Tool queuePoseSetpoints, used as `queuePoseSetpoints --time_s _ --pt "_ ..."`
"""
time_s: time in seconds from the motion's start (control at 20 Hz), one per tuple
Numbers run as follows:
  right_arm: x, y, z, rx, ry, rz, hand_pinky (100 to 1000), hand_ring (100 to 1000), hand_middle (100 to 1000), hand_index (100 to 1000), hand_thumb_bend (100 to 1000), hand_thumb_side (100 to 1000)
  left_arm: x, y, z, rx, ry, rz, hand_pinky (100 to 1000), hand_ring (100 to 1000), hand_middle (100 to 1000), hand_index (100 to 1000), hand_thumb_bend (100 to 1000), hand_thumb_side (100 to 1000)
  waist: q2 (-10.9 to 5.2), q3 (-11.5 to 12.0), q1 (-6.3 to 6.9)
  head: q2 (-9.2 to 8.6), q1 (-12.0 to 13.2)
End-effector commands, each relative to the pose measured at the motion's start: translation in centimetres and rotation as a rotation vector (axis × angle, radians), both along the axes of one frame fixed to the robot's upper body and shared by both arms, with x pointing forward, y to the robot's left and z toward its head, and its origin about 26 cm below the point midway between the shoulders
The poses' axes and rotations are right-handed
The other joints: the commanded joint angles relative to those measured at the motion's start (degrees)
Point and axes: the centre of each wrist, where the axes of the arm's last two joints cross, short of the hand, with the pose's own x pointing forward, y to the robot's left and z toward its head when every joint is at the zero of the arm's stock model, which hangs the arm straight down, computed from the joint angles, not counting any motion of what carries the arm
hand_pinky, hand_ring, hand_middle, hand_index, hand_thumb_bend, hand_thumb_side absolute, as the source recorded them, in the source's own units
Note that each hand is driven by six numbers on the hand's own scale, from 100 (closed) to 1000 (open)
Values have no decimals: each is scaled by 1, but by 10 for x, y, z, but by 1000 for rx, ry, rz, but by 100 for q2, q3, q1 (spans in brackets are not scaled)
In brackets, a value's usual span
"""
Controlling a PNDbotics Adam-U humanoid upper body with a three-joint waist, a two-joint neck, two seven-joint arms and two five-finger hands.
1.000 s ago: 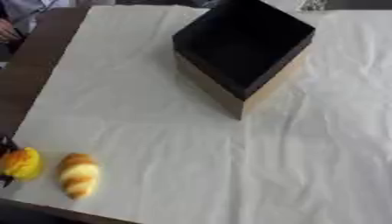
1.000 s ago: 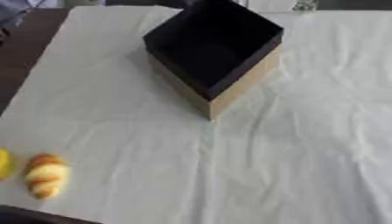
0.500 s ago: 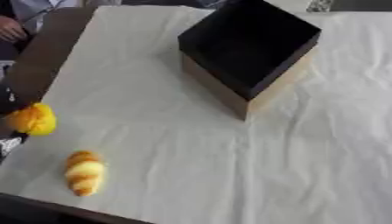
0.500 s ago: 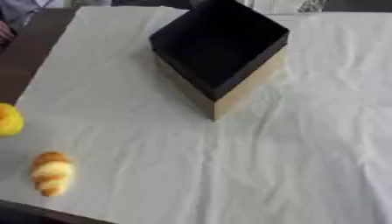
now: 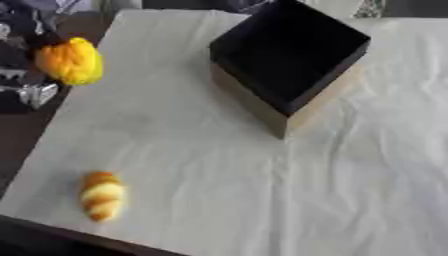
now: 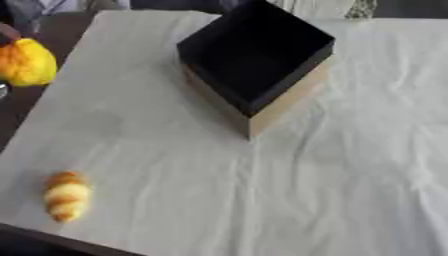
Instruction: Pick up objects on the table and place them in the box.
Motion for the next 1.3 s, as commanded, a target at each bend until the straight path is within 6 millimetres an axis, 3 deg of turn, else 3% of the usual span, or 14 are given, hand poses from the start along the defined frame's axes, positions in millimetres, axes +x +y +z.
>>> queuePoseSetpoints --time_s 0.05,0.15,0.4,0.7,0.95,1.3 --pt "-3 2 9 -14 -26 18 917 912 722 808 100 284 9 -25 12 -52 -3 -91 604 475 425 609 138 100 -153 -16 -18 48 -49" --pt "-2 3 9 -14 -28 24 917 912 723 808 100 280 24 -42 21 -102 -6 -150 602 475 425 610 134 100 -164 -37 -28 65 -106" --pt "-2 5 16 1 -53 40 915 911 727 809 100 258 55 -95 39 -87 -89 -203 602 482 428 610 222 100 -159 -118 -58 40 -185" --pt "0 11 26 20 -93 77 912 907 729 809 100 238 91 -154 30 -22 -70 -146 602 481 433 613 198 100 -134 -302 -123 -43 -40" --pt "2 16 28 31 -98 106 913 907 728 808 100 241 113 -172 18 -63 12 -119 600 476 428 610 166 100 -106 -426 -150 -105 86" --pt "3 19 28 45 -95 124 913 907 727 807 100 245 124 -189 -1 -47 82 -133 613 488 442 625 190 100 -94 -557 -135 -131 169"
